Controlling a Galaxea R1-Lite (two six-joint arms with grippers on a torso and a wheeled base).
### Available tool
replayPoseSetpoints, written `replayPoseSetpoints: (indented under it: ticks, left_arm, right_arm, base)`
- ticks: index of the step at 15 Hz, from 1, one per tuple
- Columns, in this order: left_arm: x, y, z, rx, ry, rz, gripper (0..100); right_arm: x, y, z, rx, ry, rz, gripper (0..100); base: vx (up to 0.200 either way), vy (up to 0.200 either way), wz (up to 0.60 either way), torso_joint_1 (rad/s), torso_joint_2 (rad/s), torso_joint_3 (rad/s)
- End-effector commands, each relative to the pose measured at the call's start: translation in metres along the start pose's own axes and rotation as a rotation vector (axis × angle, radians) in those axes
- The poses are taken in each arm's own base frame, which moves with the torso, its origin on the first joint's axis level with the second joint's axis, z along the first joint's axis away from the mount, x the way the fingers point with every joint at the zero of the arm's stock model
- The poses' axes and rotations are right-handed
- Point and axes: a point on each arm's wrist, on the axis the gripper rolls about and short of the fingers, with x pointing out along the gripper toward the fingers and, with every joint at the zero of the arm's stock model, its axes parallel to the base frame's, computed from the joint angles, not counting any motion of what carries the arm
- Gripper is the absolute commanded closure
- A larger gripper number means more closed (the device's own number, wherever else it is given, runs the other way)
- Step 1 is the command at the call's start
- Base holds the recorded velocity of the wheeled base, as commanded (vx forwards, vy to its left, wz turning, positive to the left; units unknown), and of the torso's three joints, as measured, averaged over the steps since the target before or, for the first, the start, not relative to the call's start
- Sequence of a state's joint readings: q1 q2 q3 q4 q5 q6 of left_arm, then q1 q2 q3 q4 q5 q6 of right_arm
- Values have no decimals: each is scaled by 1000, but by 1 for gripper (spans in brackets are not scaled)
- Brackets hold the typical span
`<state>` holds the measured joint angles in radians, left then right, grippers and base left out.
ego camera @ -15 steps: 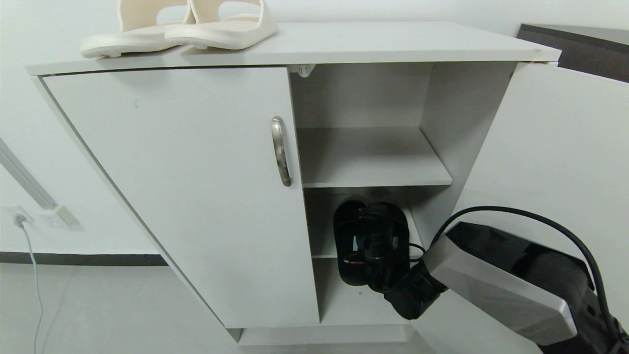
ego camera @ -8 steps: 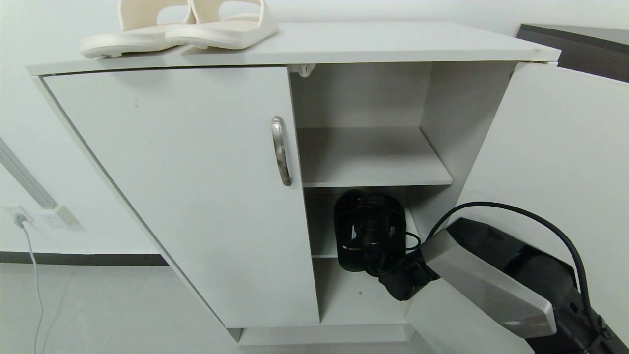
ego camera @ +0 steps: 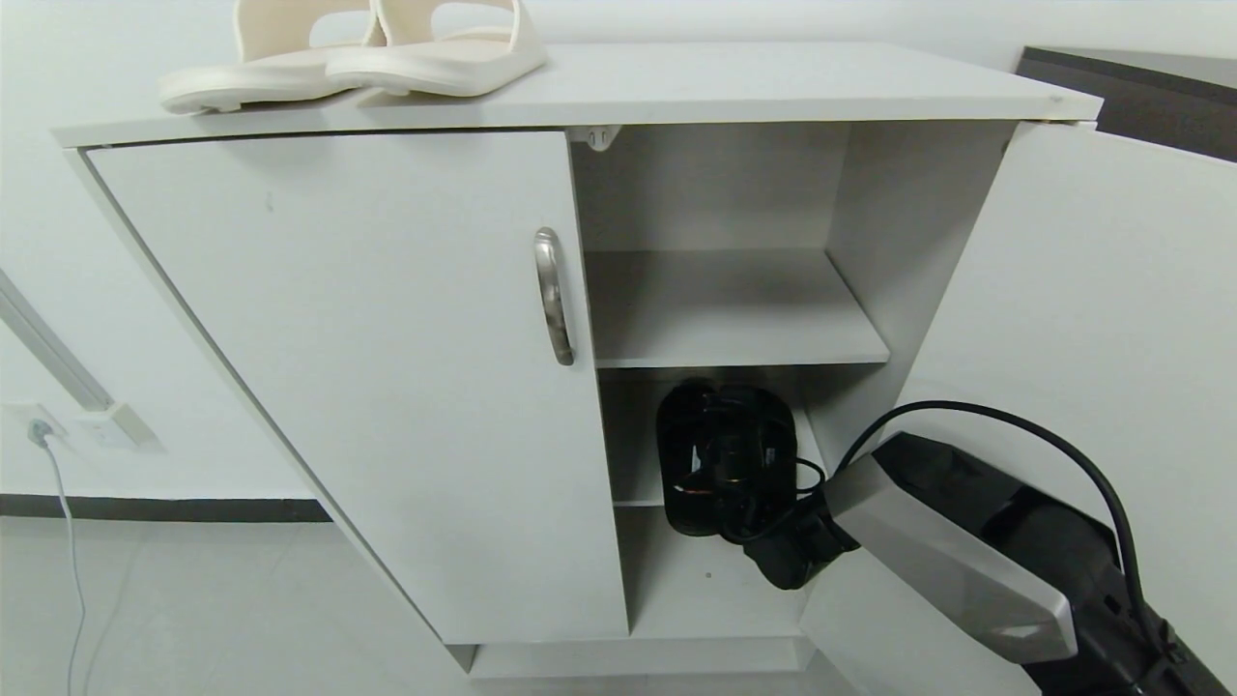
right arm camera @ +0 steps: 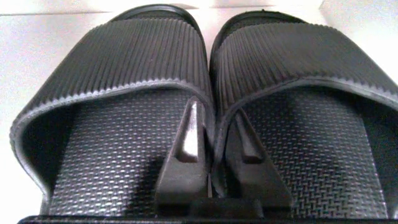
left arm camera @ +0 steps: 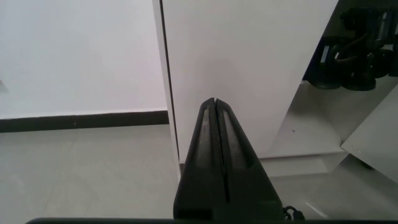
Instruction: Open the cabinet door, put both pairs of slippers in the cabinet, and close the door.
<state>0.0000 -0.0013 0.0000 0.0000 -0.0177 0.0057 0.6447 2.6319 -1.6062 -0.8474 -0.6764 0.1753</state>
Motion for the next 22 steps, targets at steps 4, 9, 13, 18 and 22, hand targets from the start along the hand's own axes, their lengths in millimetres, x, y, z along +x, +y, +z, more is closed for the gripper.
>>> replayPoseSetpoints:
  ticks: [4, 9, 13, 18, 22]
  left_arm:
    - [0, 0, 0, -1, 1, 1, 100]
    - [0, 0, 0, 0, 1, -1, 100]
    - [0, 0, 0, 0, 1, -1, 100]
    - [0, 0, 0, -1, 1, -1, 100]
    - [0, 0, 0, -1, 1, 1, 100]
  right_arm:
    - [-2, -1, -4, -7, 9, -1, 0]
    - [-42, -8, 11, -11, 14, 37, 0]
    - [-108, -18, 18, -29, 25, 110, 0]
    - [-157, -48, 21, -55, 49, 143, 0]
    - [-158, -45, 20, -55, 48, 151, 0]
  base:
    - [0, 0, 0, 0, 0, 0]
    - [0, 0, 0, 0, 0, 0]
    - [0, 0, 0, 0, 0, 0]
    - [0, 0, 0, 0, 0, 0]
    - [0, 0, 0, 0, 0, 0]
